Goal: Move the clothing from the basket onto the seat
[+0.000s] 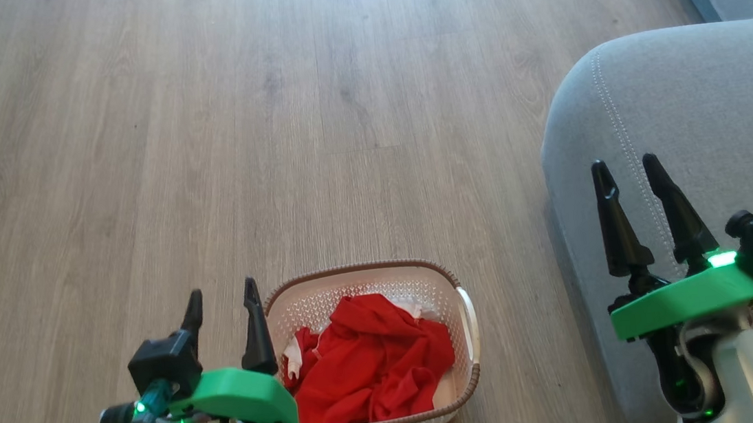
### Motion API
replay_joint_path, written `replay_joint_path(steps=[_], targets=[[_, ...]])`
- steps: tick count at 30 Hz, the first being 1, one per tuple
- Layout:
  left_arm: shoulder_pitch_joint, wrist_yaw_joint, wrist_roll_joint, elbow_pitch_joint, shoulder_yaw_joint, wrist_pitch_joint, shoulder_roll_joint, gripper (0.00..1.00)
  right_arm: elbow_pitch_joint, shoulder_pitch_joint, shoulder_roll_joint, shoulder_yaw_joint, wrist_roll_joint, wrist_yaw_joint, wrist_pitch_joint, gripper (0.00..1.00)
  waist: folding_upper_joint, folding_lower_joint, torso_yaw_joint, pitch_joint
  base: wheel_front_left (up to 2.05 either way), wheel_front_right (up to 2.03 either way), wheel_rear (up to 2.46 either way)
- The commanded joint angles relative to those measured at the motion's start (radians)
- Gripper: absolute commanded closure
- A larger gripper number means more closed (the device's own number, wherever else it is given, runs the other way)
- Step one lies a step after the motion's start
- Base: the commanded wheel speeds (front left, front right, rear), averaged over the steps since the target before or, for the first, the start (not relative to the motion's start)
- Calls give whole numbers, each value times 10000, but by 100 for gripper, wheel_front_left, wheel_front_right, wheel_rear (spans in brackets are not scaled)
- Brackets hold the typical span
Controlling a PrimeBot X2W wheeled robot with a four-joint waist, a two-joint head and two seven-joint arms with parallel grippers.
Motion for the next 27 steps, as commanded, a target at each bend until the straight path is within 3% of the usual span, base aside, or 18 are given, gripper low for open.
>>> replay_joint_path(steps=[1, 8, 13, 15, 27], targets=[[-632, 200, 359, -499, 112, -155, 182, 0, -501, -418, -94, 214, -334, 3, -192, 0, 0, 0, 2, 15, 0, 0, 0], [-930, 1784, 1404, -1427, -392, -389, 553, 0, -847, -499, -103, 293, -1450, 4, -430, 0, 0, 0, 6, 59, 0, 0, 0], [-993, 2444, 1836, -1813, -802, -536, 740, 0, -931, -536, -109, 422, -2160, 4, -578, 0, 0, 0, -1, 72, 0, 0, 0], [-905, 2442, 1752, -1766, -877, -594, 700, 0, -905, -530, -111, 477, -2443, 4, -637, 0, 0, 0, -3, 67, 0, 0, 0], [-424, 1011, 2437, -1561, 91, -915, -101, 0, -727, -487, -124, 700, -3630, 4, -962, 0, 0, 0, -25, 74, 0, 0, 0]])
